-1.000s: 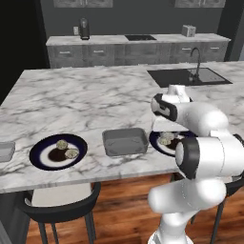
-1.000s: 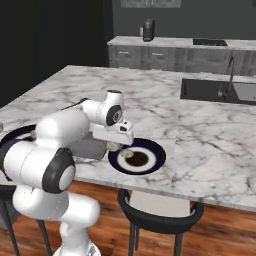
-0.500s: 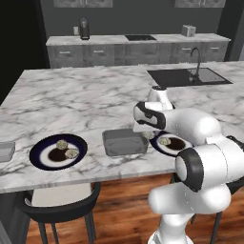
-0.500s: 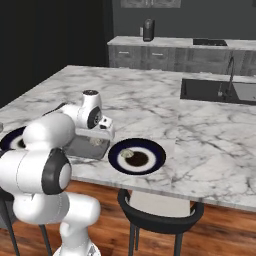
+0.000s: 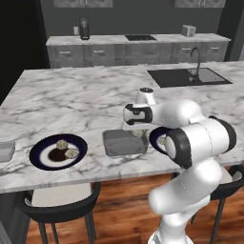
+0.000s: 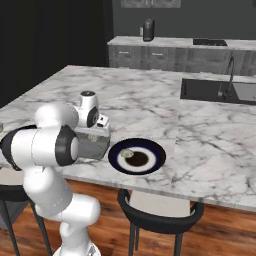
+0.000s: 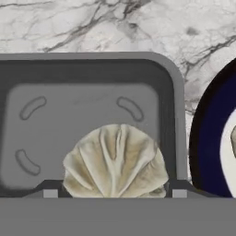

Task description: Place two dumplings into each of the tupperware containers and then place the containers in the fridge.

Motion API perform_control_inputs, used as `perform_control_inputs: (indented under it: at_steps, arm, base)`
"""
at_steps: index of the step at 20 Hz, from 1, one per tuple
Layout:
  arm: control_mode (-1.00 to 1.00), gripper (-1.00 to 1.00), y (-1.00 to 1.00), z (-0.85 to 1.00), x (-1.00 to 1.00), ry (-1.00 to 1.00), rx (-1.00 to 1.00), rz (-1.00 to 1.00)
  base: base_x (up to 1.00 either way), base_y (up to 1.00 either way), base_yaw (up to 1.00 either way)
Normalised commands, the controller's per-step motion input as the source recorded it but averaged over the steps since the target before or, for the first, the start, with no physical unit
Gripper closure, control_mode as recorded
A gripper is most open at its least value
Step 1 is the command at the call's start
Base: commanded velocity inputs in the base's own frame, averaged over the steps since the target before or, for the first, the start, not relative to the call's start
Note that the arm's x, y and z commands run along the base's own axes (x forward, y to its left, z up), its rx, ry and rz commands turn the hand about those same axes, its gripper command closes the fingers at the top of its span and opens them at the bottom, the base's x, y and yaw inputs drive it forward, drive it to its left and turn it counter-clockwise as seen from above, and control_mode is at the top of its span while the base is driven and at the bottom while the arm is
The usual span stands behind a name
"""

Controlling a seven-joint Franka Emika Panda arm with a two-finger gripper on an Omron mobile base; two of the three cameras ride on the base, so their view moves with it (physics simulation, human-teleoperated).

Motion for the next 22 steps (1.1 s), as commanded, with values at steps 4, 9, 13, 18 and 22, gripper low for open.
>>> perform_control_inputs:
  at_steps: [4,9,13,18,22]
  arm:
    - [-1.00,1.00,0.19,-0.60,0.08,0.00,0.00,0.00]
    - [-1.00,1.00,0.01,-0.21,0.02,0.00,0.00,0.00]
    - [-1.00,-1.00,0.00,0.00,-0.01,0.00,0.00,0.00]
    - [-1.00,-1.00,0.00,0.03,0.00,0.00,0.00,0.00]
    - [-1.00,-1.00,0.00,0.35,0.00,0.05,0.00,0.00]
  base:
    - [0.00,0.00,0.00]
    - [0.00,0.00,0.00]
    - [0.00,0.00,0.00]
    - [0.00,0.00,0.00]
    - [0.00,0.00,0.00]
